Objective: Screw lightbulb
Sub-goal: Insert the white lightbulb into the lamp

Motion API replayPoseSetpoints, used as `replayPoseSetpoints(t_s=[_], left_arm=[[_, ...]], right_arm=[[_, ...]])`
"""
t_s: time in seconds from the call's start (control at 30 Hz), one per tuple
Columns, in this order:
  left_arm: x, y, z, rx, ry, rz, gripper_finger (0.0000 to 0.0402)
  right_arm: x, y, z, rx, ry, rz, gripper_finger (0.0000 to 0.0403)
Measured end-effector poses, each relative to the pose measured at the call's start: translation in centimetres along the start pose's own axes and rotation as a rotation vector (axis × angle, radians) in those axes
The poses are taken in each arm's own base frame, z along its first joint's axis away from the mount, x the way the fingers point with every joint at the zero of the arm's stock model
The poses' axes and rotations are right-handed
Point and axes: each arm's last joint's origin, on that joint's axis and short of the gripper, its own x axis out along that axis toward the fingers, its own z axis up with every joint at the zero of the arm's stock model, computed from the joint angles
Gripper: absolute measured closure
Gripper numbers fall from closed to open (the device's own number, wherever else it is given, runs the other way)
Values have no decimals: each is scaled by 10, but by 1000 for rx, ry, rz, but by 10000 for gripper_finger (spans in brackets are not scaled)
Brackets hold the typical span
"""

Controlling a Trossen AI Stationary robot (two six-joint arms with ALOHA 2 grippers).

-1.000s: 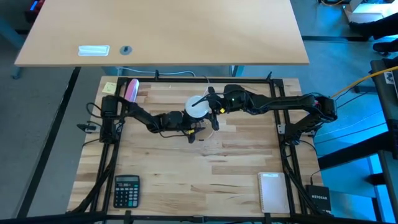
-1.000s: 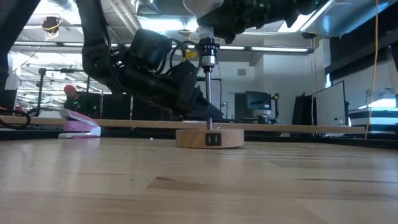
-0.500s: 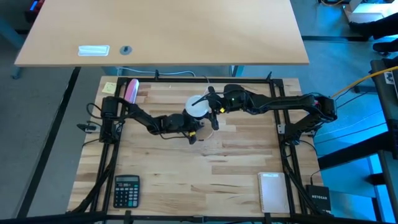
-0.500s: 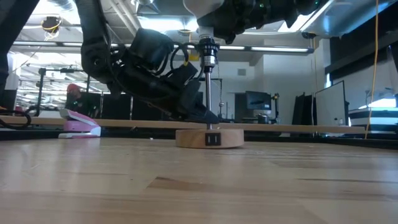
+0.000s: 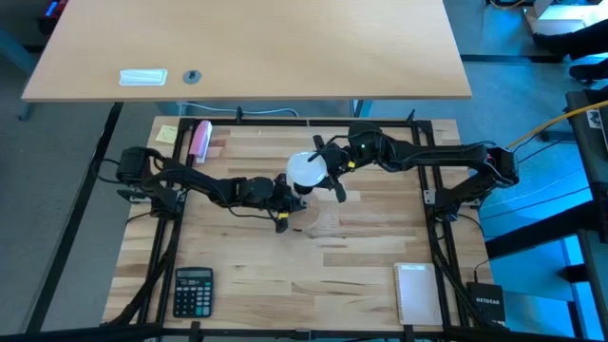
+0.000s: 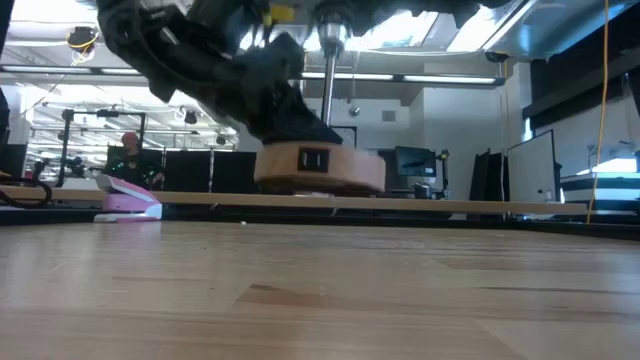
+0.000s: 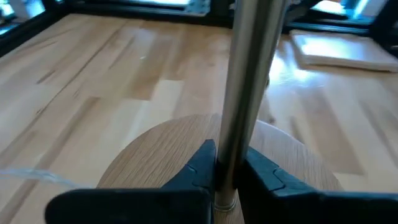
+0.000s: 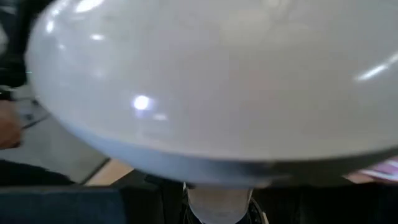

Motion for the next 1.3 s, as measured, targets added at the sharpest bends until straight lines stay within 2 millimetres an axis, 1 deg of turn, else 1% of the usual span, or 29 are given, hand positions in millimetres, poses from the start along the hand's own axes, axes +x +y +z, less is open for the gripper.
replayPoseSetpoints(t_s=[0.13, 0.27, 0.37, 0.63, 0.73, 0.8, 1.0, 1.13, 1.23, 1.3], left_arm=[[-4, -5, 3, -5, -2, -58, 375], [-3, -8, 6, -20, 0, -44, 375], [-1, -11, 14, -26, -4, 46, 375], [0, -24, 36, -11, 76, 452, 375], [-2, -28, 42, -25, 74, 558, 375], [-3, -29, 45, -33, 78, 604, 375], [-4, -31, 50, -40, 65, 617, 375], [-4, -31, 50, -41, 63, 622, 375], [-4, -31, 49, -33, 79, 625, 375], [-4, -32, 47, -25, 93, 621, 375]], right_arm=[[0, 1, 2, 26, -9, 60, 242], [0, 1, 2, 43, -7, 40, 242], [0, -1, 2, 56, 2, -49, 242], [1, -4, 3, 45, 10, -335, 243], [3, -2, 5, 42, 0, -431, 243], [5, 2, 6, 41, 1, -491, 243], [11, 14, 9, 47, -11, -672, 243], [12, 15, 10, 69, -36, -676, 243], [13, 17, 10, 52, -33, -634, 243], [14, 18, 9, 19, -27, -567, 243]])
